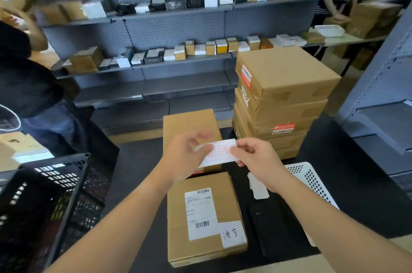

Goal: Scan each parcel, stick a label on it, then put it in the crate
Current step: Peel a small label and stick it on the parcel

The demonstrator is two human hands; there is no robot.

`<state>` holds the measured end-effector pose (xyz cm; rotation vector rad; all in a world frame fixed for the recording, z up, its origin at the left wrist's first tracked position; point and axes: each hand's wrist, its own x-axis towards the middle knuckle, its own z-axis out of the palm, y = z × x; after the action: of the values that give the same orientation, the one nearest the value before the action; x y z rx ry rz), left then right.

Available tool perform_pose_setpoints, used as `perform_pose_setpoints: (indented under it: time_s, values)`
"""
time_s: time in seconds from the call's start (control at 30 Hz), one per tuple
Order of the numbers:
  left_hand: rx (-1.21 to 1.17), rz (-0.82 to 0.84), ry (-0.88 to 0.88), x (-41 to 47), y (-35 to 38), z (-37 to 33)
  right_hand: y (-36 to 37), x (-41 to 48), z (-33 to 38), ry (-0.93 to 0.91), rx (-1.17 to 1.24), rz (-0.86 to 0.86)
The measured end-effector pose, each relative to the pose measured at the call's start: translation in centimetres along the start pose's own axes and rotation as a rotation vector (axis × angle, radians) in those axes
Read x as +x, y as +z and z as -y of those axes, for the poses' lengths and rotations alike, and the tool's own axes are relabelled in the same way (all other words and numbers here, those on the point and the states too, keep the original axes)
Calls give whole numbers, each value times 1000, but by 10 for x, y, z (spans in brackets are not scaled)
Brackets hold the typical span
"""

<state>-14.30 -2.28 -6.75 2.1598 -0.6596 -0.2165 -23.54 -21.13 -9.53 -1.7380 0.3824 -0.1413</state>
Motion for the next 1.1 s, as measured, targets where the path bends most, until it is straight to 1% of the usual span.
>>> perform_pose_setpoints:
  time_s: [0.13,0.23,0.37,0.53,0.6,0.77,0.87,1.0,1.1]
  values:
    - [4,-6,10,-10,-16,-3,10,-7,20,-34,-38,75]
    - [17,-10,23,-18,-24,-1,15,-10,27,-42,-23,113]
    - [-13,-14,-24,-24,-30,-1,21,-11,33,-50,-13,144]
    - [-212,-40,-134,-28,-33,-3,24,-9,33,-20,100,125]
    - [-274,-46,-156,-29,-33,-4,28,-10,32,-9,105,122]
    - [-297,-56,-189,-31,-31,-10,39,-16,36,-6,129,26]
    - [-221,-86,-154,-28,-31,-18,42,-21,38,-14,146,32]
    - [16,-96,-45,-22,-34,-28,43,-29,43,-12,171,72]
    - [168,-53,-3,-23,-40,-36,33,-28,49,-107,3,44]
